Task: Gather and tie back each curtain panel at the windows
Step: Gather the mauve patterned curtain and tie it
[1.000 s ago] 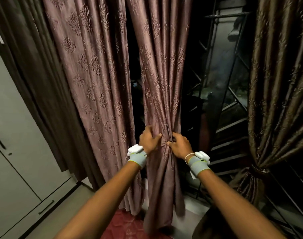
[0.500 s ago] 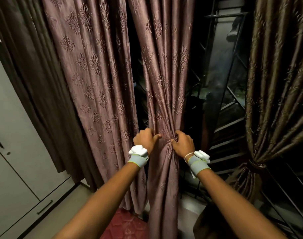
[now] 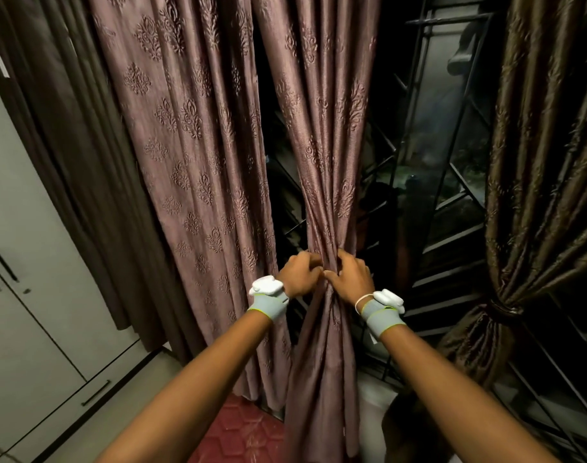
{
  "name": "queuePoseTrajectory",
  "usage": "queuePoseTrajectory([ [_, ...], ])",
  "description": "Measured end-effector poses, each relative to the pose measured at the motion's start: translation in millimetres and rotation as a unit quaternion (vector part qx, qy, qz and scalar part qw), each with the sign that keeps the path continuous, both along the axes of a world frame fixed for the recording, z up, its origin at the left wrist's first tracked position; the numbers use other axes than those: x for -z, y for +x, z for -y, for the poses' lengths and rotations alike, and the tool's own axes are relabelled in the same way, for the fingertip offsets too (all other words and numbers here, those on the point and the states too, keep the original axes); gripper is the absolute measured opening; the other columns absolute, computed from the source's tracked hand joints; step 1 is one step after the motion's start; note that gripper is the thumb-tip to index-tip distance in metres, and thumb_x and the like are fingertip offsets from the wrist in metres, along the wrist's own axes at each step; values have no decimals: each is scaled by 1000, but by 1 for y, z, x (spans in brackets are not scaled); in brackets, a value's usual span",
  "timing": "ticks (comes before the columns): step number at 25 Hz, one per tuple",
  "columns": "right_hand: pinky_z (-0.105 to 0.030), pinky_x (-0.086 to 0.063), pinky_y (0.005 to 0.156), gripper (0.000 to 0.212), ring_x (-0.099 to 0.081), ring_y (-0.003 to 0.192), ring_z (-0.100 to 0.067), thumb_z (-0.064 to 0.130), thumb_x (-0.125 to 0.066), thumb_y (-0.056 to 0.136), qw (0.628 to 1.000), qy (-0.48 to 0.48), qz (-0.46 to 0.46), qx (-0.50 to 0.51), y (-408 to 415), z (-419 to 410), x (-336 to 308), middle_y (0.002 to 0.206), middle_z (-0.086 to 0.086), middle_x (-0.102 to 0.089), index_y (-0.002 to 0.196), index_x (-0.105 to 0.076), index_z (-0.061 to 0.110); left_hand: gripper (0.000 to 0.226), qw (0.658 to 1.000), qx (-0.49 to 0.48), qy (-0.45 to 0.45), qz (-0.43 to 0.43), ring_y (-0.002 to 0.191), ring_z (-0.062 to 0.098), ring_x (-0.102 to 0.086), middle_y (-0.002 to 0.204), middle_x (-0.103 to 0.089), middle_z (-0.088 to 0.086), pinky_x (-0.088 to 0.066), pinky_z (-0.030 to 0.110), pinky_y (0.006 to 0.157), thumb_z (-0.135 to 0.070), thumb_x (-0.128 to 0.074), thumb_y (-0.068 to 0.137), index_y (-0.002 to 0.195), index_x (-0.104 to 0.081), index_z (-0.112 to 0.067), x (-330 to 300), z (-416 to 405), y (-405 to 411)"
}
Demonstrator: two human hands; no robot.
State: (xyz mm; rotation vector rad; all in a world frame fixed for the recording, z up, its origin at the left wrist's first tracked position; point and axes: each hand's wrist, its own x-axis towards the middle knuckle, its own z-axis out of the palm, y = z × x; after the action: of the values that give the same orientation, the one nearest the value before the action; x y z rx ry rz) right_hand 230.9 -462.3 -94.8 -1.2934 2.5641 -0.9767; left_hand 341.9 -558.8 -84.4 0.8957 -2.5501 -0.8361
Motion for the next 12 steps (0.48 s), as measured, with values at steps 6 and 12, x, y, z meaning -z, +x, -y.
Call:
queuePoseTrajectory([
  [6, -41, -52, 85, 50, -62, 103, -38, 44, -71, 77, 999, 11, 48, -2, -8, 3, 7, 105, -16, -69, 120, -60, 20, 62, 986, -92, 81, -112, 109, 26, -63, 118, -66, 13, -48, 39, 96, -42, -66, 75, 126, -51, -10, 14, 35, -6],
  [12, -41, -47, 89, 52, -58, 108, -40, 44, -69, 81, 999, 3, 36, 28, -14, -2, 5, 110, -19, -67, 125, -57, 21, 17, 986, -122, 50, -98, 72, 15, -69, 71, -72, -1, -55, 29, 72, -37, -72, 80, 76, -69, -21, 9, 37, 5],
])
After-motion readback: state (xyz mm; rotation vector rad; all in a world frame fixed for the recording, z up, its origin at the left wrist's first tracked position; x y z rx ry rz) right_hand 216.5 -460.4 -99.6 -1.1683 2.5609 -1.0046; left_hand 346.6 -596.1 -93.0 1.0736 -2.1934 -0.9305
